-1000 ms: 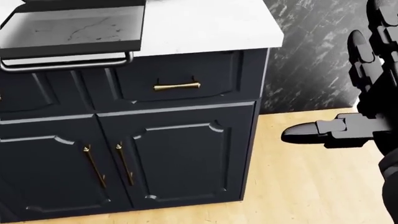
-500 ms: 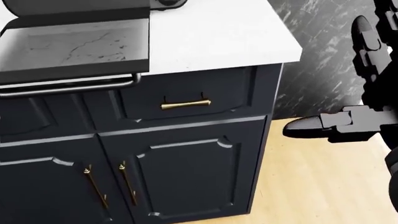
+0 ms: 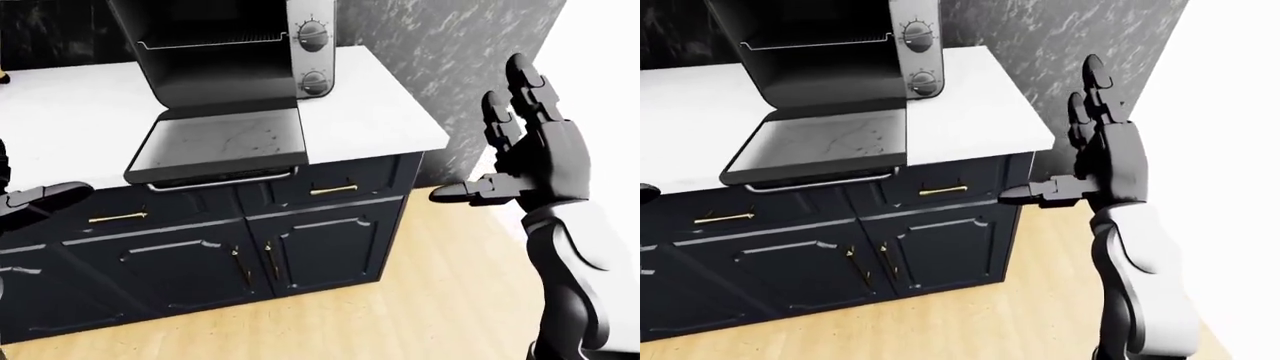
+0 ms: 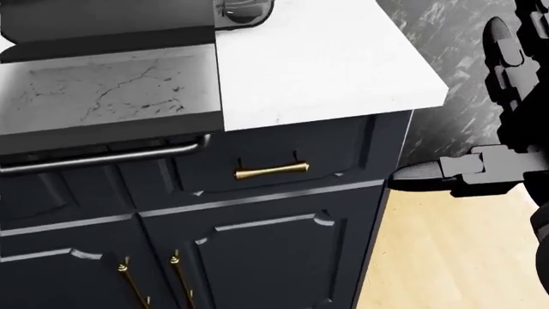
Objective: Close the toaster oven door.
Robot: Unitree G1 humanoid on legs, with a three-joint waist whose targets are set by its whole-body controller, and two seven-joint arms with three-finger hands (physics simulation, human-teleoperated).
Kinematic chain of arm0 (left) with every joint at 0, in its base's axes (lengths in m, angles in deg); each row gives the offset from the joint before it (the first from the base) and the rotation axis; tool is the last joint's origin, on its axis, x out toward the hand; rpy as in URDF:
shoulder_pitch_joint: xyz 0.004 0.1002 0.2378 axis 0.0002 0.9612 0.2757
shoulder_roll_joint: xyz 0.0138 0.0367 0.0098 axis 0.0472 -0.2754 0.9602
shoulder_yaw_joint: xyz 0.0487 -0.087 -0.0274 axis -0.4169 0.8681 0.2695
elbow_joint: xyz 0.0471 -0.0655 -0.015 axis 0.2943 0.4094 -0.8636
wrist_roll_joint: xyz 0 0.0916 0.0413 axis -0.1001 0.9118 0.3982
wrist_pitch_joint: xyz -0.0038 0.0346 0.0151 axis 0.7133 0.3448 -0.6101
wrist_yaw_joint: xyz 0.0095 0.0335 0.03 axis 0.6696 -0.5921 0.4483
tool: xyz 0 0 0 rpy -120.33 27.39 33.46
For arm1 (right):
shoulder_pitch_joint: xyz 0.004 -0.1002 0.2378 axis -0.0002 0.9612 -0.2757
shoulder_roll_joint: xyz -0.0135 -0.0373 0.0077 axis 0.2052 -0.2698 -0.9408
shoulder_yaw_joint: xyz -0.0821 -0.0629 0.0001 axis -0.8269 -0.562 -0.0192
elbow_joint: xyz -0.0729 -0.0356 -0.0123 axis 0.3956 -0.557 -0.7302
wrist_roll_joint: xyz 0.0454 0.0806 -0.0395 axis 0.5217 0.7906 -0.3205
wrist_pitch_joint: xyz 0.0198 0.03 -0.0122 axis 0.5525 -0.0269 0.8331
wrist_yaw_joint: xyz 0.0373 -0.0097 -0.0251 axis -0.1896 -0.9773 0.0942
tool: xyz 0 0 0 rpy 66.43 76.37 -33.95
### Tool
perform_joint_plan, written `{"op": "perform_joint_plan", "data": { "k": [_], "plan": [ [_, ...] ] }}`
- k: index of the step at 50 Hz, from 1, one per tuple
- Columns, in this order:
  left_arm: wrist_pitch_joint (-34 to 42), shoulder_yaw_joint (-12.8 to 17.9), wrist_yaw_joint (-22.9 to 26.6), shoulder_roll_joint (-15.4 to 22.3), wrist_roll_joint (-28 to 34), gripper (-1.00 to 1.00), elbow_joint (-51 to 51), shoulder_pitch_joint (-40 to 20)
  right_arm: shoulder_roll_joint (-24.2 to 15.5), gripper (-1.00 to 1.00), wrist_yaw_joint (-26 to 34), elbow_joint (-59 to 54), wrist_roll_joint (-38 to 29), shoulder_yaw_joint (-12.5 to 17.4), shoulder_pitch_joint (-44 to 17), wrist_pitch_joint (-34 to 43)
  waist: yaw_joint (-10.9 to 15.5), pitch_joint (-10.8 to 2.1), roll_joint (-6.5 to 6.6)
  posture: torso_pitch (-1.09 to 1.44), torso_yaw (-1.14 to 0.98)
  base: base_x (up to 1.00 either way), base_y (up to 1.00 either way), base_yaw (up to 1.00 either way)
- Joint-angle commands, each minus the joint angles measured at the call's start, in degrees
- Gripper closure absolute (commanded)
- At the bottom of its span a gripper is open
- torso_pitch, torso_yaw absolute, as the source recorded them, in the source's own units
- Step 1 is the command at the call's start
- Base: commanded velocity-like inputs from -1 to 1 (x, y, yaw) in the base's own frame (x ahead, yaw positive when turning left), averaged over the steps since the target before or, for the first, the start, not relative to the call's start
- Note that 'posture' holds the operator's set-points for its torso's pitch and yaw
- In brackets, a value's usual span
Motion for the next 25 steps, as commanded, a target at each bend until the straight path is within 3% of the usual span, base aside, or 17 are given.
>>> {"op": "perform_joint_plan", "data": {
  "k": [1, 4, 7, 10, 11, 12, 13, 14, 17, 21, 23, 25],
  "plan": [
    [-1.4, 1.1, 0.0, 1.9, -0.2, -1.00, -1.6, -1.1, -0.4, -1.00, -0.2, 1.5, -0.1, 0.3, -1.3, -0.9, 0.1, -1.19, -0.43, 0.00, 0.00, 0.16, 0.12, 0.00],
    [-1.2, 1.0, -0.1, 1.8, -0.4, -1.00, -1.7, -1.1, -0.3, -1.00, -0.3, 1.5, 0.0, 0.4, -1.4, -0.8, -0.1, -1.55, -0.12, 0.00, 0.00, 0.15, 0.13, 0.00],
    [-1.1, 1.1, -0.2, 2.0, -0.5, -1.00, -1.6, -1.3, -0.3, -1.00, -0.3, 1.7, 0.1, 0.2, -1.4, -0.6, -0.2, -0.77, 1.41, 0.00, 0.00, 0.15, 0.13, 0.00],
    [-1.2, 1.1, -0.2, 2.0, -0.5, -1.00, -1.4, -1.2, -0.3, -1.00, -0.3, 1.8, 0.1, 0.2, -1.4, -0.5, -0.6, -0.74, 4.39, 0.00, 0.00, 0.14, 0.14, 0.00],
    [-1.2, 1.1, -0.1, 2.0, -0.5, -1.00, -1.4, -1.2, -0.4, -1.00, -0.3, 2.0, 0.2, 0.3, -1.6, -0.3, -0.7, -1.48, 6.35, 0.00, 0.00, 0.16, 0.15, 0.00],
    [-1.2, 1.1, -0.1, 2.0, -0.6, -1.00, -1.4, -1.2, -0.4, -1.00, -0.3, 2.0, 0.2, 0.2, -1.6, -0.2, -1.0, -2.19, 7.03, 0.00, 0.00, 0.15, 0.15, 0.00],
    [-1.3, 1.1, -0.1, 2.0, -0.6, -1.00, -1.4, -1.2, -0.3, -1.00, -0.4, 2.1, 0.2, 0.2, -1.5, -0.2, -0.1, -1.28, 6.08, 0.00, 0.00, 0.15, 0.16, 0.00],
    [-1.4, 1.1, -0.1, 2.0, -0.5, -1.00, -1.4, -1.1, -0.2, -1.00, -0.3, 2.1, 0.1, 0.1, -1.3, -0.5, -0.4, -0.74, 6.51, 0.00, 0.00, 0.15, 0.16, 0.00],
    [-1.2, 1.1, -0.1, 2.0, -0.6, -1.00, -1.5, -1.1, -0.3, -1.00, -0.3, 2.0, 0.3, 0.4, -1.6, -0.1, 0.0, -0.97, 4.87, 0.00, 0.00, 0.15, 0.16, 0.00],
    [-1.1, 1.1, -0.2, 2.0, -0.6, -1.00, -1.5, -1.1, -0.4, -1.00, -0.7, 2.0, 0.6, 0.5, -1.8, 0.3, 0.4, -0.49, 1.48, 0.00, 0.00, 0.12, 0.24, 0.00],
    [-1.1, 1.1, -0.2, 2.0, -0.7, -1.00, -1.6, -1.1, -0.3, -1.00, -0.8, 2.0, 0.7, 0.4, -1.8, 0.3, 0.5, -1.20, -1.38, 0.00, 0.00, 0.09, 0.26, 0.00],
    [-0.8, 1.2, -0.3, 2.1, -0.8, -1.00, -1.7, -1.2, -0.4, -1.00, -0.9, 2.0, 0.7, 0.4, -2.0, 0.4, -0.1, -1.31, -0.12, 0.00, 0.00, 0.08, 0.25, 0.00]
  ]
}}
